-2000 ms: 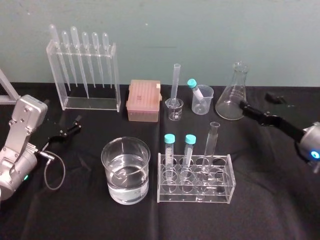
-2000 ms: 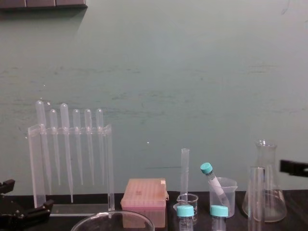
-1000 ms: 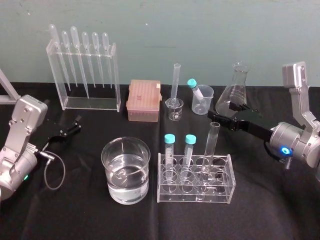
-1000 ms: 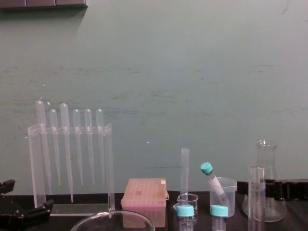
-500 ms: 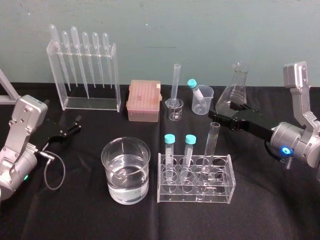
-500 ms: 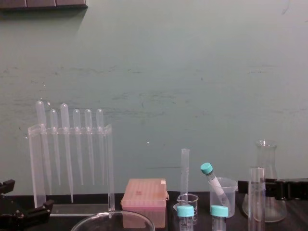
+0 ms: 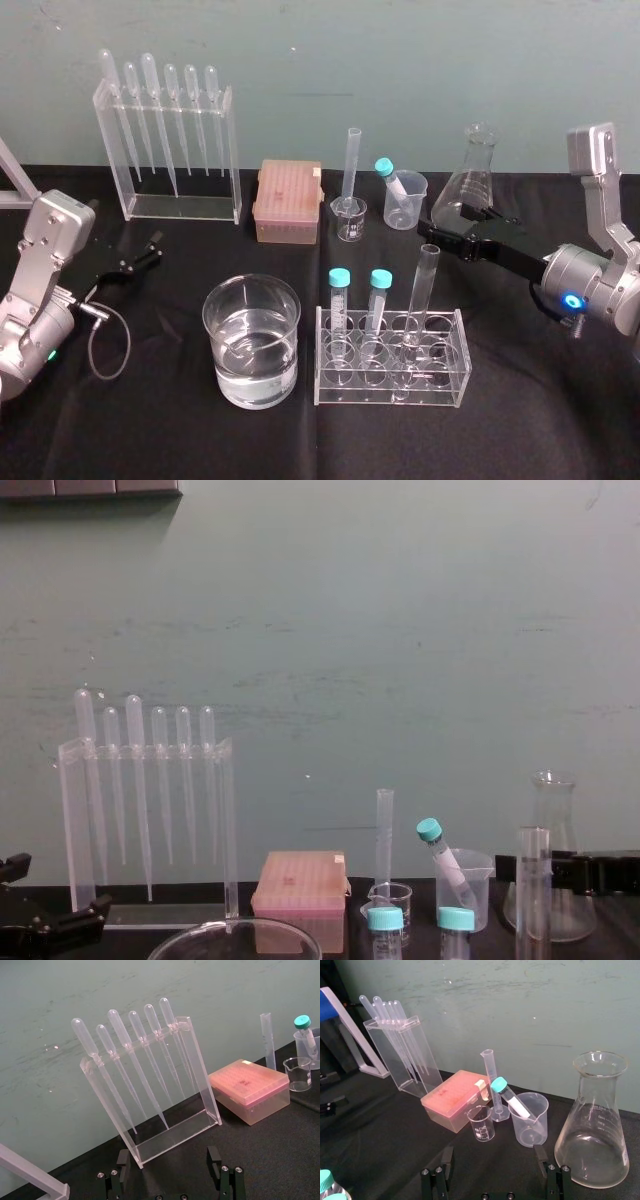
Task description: Hold the test tube with one hand and immerse one end into the beaker, then return it to the test tube rack.
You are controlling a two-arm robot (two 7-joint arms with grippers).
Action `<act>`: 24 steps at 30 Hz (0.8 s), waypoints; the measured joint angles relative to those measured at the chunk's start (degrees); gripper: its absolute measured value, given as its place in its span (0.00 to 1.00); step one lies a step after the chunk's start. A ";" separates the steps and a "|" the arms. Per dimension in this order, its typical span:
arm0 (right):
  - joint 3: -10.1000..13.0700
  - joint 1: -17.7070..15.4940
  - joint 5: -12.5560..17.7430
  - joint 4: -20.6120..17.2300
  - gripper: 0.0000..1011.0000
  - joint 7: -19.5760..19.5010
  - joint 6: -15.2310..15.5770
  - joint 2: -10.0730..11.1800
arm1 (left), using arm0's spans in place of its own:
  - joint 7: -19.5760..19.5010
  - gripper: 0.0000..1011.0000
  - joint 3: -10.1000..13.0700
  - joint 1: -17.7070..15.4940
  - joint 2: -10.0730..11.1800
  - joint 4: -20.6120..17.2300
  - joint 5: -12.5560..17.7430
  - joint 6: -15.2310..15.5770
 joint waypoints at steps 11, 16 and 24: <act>0.00 0.00 0.00 0.00 0.99 -0.02 0.00 0.00 | 0.00 0.99 0.00 0.00 0.00 0.00 0.00 0.00; 0.00 -0.01 0.00 0.00 0.99 -0.02 0.01 0.00 | 0.00 0.99 0.00 0.00 0.00 0.00 0.00 0.00; 0.00 0.00 0.00 0.00 0.99 -0.02 0.01 0.00 | 0.00 0.99 0.00 0.00 0.00 0.00 0.00 0.00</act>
